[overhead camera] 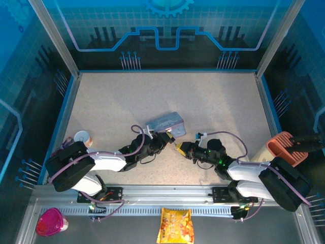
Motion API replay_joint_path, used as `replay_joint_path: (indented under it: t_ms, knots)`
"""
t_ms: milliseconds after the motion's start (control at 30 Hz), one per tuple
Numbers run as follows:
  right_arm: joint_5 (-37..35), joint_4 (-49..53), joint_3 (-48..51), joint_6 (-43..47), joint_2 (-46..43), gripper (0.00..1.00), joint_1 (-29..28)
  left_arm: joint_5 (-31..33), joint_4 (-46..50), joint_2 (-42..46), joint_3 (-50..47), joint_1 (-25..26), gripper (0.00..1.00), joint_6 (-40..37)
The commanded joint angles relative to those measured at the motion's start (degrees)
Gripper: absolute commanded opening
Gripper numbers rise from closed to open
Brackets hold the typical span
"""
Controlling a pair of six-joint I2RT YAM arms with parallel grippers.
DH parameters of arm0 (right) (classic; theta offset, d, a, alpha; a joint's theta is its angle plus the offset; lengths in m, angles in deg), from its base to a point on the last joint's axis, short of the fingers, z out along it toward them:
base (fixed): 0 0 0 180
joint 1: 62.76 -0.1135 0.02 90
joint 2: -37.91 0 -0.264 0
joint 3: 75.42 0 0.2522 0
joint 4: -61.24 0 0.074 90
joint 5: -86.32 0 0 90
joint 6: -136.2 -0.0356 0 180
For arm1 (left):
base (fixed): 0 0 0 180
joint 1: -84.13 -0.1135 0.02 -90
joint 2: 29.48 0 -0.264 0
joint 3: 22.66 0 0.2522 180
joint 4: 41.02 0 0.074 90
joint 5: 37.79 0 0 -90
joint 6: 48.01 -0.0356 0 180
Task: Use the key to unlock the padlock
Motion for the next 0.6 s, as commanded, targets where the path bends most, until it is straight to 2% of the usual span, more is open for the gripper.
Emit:
replay_joint_path:
  t_ms: [0, 367, 567]
  knots:
    - [-5.14, -0.91, -1.33, 0.75, 0.46, 0.00, 1.77, -9.62, -6.65, 0.20, 3.21, 4.04, 0.00, -0.18]
    - [-3.07, -0.89, -3.18, 3.43, 2.16, 0.00, 2.28, -9.62, -4.97, 0.00, 2.92, 5.85, 0.00, 0.08]
    - [-2.10, -0.44, -2.47, 4.09, 2.50, 0.00, 4.42, -9.11, -2.07, 2.12, 1.85, 6.21, 0.00, -1.82]
